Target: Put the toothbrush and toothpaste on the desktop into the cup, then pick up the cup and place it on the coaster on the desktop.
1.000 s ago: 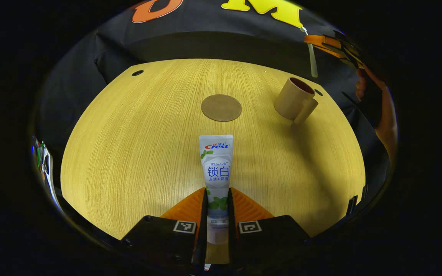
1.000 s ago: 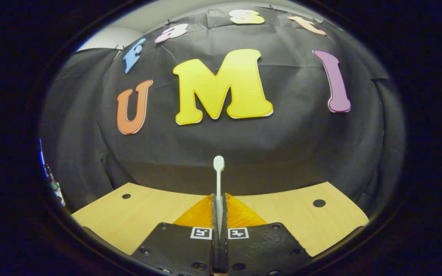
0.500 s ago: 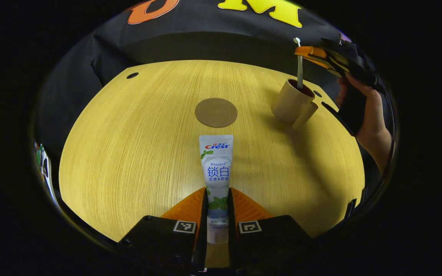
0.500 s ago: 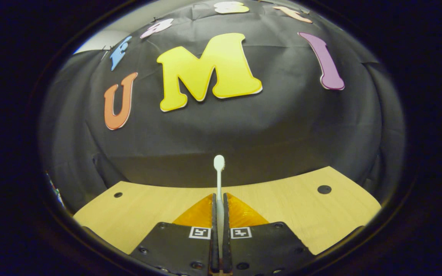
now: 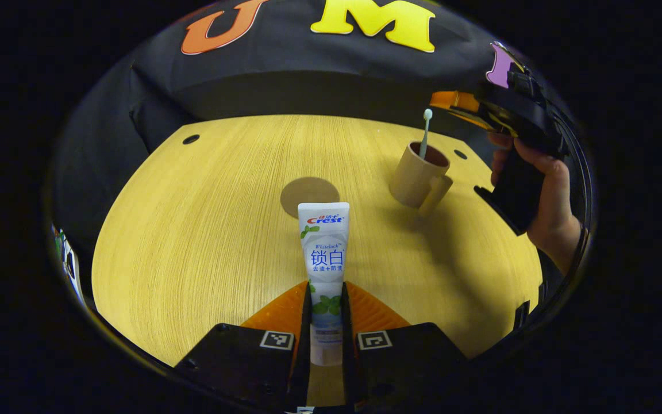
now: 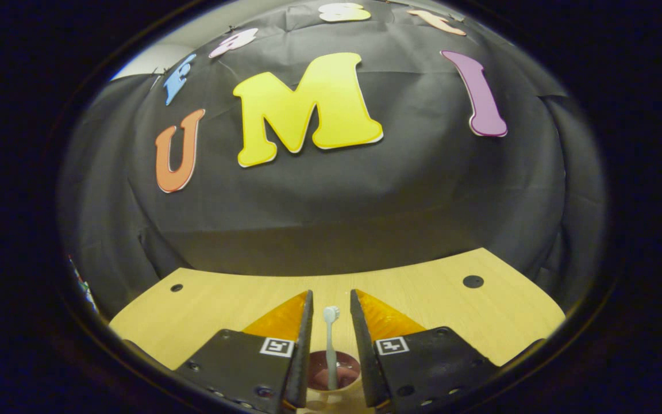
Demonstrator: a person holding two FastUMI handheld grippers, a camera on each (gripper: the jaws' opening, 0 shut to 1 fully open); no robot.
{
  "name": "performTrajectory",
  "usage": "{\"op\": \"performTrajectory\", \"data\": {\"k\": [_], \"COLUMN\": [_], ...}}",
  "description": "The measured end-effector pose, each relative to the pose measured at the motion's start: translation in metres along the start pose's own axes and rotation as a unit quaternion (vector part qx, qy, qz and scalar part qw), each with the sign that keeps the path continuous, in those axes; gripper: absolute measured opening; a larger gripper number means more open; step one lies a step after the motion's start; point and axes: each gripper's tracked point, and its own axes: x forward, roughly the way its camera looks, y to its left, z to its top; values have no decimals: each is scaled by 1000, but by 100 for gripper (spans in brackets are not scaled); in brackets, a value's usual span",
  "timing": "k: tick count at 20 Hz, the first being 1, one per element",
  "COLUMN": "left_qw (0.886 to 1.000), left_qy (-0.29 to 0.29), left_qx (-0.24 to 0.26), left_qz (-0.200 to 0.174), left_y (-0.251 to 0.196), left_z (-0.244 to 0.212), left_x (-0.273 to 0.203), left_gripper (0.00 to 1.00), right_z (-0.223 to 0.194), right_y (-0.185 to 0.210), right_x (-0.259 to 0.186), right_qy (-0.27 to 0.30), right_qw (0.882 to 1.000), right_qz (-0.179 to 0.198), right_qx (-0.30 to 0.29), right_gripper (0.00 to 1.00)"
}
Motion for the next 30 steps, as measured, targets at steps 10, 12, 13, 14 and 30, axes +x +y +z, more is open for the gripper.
{"op": "performTrajectory", "data": {"k": [10, 12, 13, 14, 30], "left_qw": [970, 960, 957, 954, 921], "left_qy": [-237, -272, -283, -292, -370], "left_qx": [52, 63, 66, 68, 97], "left_qz": [-21, -27, -26, -29, -78], "left_y": [-45, -59, -66, -76, -143], "left_z": [147, 175, 186, 196, 233], "left_x": [-9, 1, 10, 18, 117], "left_gripper": [26, 26, 26, 25, 22], "right_z": [32, 32, 33, 36, 0], "right_y": [-6, -18, -25, -35, -157], "right_x": [-60, -67, -71, -75, -97], "right_qy": [-8, -1, -1, -2, 67], "right_qw": [999, 999, 999, 999, 989], "right_qz": [18, 11, 5, -4, -107], "right_qx": [-36, -41, -43, -46, -72], "right_gripper": [70, 72, 75, 80, 90]}}
